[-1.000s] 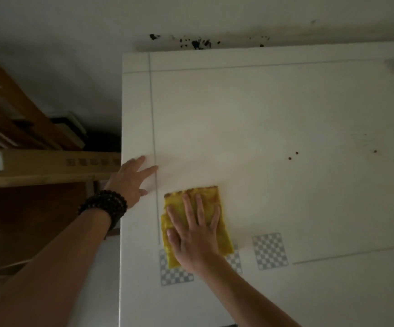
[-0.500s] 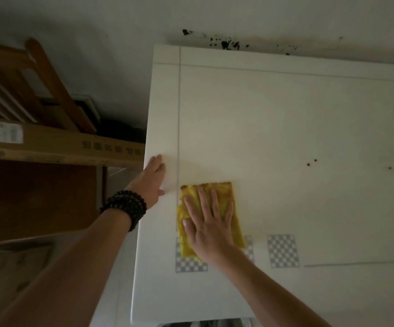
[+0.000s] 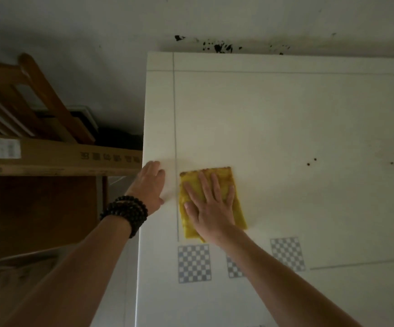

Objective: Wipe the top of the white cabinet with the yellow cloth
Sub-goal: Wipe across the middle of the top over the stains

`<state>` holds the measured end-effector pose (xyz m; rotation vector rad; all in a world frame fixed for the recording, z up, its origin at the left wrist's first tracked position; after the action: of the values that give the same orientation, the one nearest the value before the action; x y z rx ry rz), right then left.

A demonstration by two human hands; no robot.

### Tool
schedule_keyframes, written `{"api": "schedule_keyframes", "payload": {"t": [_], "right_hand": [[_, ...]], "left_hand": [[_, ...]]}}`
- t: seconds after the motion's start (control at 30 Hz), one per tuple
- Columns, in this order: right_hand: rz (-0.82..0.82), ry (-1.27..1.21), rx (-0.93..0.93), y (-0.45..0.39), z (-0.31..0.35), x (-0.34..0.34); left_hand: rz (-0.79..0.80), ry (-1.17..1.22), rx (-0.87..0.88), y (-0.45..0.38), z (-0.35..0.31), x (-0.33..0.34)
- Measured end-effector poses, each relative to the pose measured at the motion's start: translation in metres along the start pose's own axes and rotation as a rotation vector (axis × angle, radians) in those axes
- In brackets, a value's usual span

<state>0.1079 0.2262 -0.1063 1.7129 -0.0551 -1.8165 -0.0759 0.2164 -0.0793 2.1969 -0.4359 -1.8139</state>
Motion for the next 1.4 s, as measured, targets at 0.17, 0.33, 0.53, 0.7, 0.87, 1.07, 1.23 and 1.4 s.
{"api": "schedule_keyframes", "payload": {"t": [0.17, 0.33, 0.53, 0.7, 0.87, 1.07, 1.23, 1.4], "right_hand": [[-0.005, -0.102, 0.103, -0.044, -0.014, -0.021], [-0.017, -0.128, 0.192, -0.003, -0.065, -0.012], [0.001, -0.211, 0.404, 0.042, -0.155, -0.012], [-0.015, -0.284, 0.41, 0.044, -0.185, -0.016], [-0.05, -0.295, 0.465, 0.011, -0.24, -0.039], [-0.079, -0.289, 0.442, -0.077, -0.303, -0.084], [-0.112, -0.235, 0.353, -0.03, -0.287, -0.056], [-0.056, -0.179, 0.301, -0.03, -0.295, -0.059]], "left_hand": [[0.091, -0.022, 0.014, -0.005, -0.01, -0.009], [0.2, -0.062, 0.041, -0.027, -0.048, -0.01], [0.291, -0.12, 0.152, -0.078, -0.134, -0.02], [0.29, -0.234, 0.216, -0.125, -0.201, -0.028], [0.33, -0.282, 0.199, -0.176, -0.23, -0.038], [0.388, -0.259, 0.128, -0.21, -0.256, -0.034], [0.392, -0.286, 0.121, -0.207, -0.255, -0.035], [0.393, -0.337, 0.118, -0.214, -0.26, -0.039]]}}
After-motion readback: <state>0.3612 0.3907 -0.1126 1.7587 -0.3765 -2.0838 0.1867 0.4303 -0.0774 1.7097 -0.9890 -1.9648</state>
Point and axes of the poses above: each hand's wrist, its own y-axis away from the middle knuckle, its own x-axis out of the palm, z = x × y, the point moved 4 cm from there along -y, towards the middle knuckle, and after that the axes turned 6 degrees about x, right-handed, at the moved point
